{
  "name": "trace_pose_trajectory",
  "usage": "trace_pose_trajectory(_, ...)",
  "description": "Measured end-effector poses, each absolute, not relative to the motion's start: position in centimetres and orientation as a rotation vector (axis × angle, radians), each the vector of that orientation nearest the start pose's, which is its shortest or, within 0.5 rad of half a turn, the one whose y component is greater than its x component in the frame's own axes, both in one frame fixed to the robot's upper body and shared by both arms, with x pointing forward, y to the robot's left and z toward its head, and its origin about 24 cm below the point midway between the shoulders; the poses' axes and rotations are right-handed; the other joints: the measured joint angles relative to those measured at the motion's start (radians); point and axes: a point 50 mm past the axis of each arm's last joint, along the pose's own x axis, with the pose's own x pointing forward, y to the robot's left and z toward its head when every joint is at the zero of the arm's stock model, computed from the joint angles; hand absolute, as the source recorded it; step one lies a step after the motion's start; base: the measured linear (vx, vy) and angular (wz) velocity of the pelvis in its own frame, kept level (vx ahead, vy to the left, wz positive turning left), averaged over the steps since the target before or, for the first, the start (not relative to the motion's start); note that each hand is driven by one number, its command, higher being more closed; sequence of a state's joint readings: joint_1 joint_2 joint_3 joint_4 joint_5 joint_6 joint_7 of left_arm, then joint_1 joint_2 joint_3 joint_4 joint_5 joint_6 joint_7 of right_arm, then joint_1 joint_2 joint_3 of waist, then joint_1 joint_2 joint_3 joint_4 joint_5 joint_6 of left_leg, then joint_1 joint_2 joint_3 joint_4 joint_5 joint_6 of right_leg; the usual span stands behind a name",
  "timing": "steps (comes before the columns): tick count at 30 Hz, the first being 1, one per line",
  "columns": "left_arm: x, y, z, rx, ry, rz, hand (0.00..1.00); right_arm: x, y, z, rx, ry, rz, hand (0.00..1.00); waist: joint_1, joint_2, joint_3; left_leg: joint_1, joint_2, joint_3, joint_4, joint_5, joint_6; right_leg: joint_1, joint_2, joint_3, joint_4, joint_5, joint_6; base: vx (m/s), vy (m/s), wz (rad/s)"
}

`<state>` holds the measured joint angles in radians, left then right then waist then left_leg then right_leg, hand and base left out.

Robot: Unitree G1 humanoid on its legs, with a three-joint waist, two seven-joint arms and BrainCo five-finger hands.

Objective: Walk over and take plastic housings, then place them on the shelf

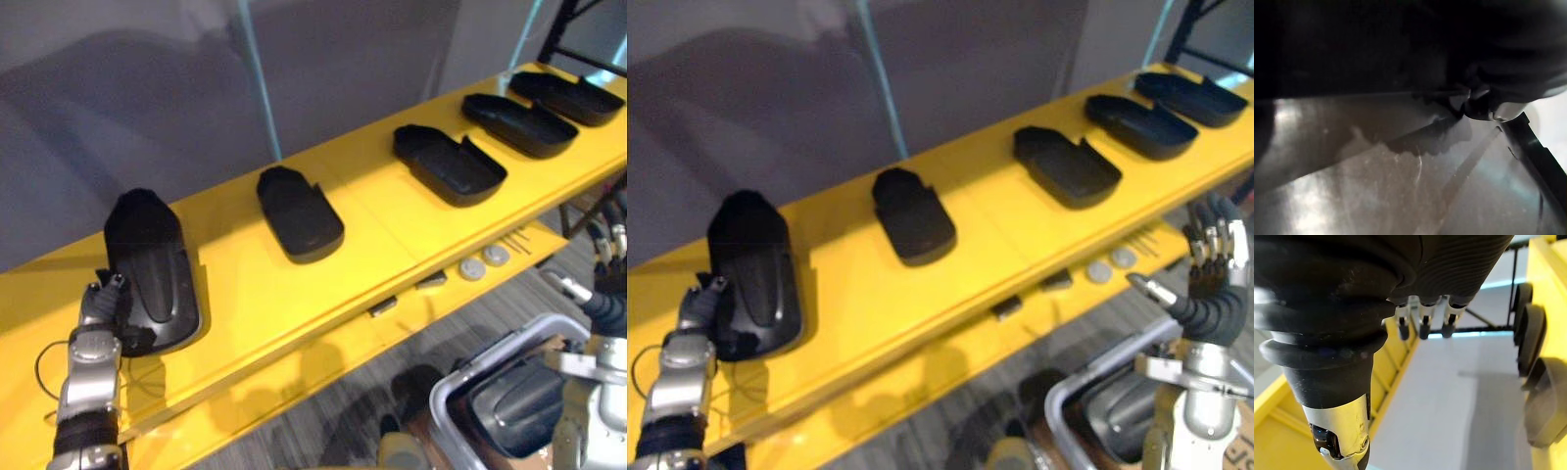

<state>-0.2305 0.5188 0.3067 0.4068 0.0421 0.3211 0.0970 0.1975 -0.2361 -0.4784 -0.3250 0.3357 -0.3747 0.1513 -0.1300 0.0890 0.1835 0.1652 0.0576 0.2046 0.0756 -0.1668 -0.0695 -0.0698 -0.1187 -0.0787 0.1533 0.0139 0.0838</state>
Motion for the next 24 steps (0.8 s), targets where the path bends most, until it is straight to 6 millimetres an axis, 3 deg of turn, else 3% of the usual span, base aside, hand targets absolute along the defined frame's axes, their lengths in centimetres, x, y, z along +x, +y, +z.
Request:
trace_pose_trajectory(6,28.3,35.0,5.8,0.360,0.479,0.566,1.00,17.6,-27.4,13.7,-0.128,-0.588,-0.194,0.00,-0.049,0.008,0.004,0.012,0.001,0.012,-0.014,0.004,0.002,-0.001,0.002,0.012,0.000,-0.002,-0.003,-0.01,0.009,-0.07)
trace_pose_trajectory(16,26.5,36.2,2.6,0.330,0.773,0.636,1.00,17.8,-27.0,13.0,-0.098,-0.539,-0.156,0.00,-0.061,0.018,0.012,0.010,0.003,0.025,-0.012,0.004,0.002,-0.017,0.006,0.028,0.019,-0.003,-0.003,0.00,0.002,-0.04)
trace_pose_trajectory(24,25.7,37.8,3.4,0.406,0.805,0.691,1.00,17.9,-27.0,13.0,-0.100,-0.526,-0.148,0.00,-0.065,0.022,0.050,0.009,-0.002,0.022,0.002,-0.004,0.011,-0.018,-0.004,0.028,0.043,-0.019,-0.001,-0.02,0.000,0.01)
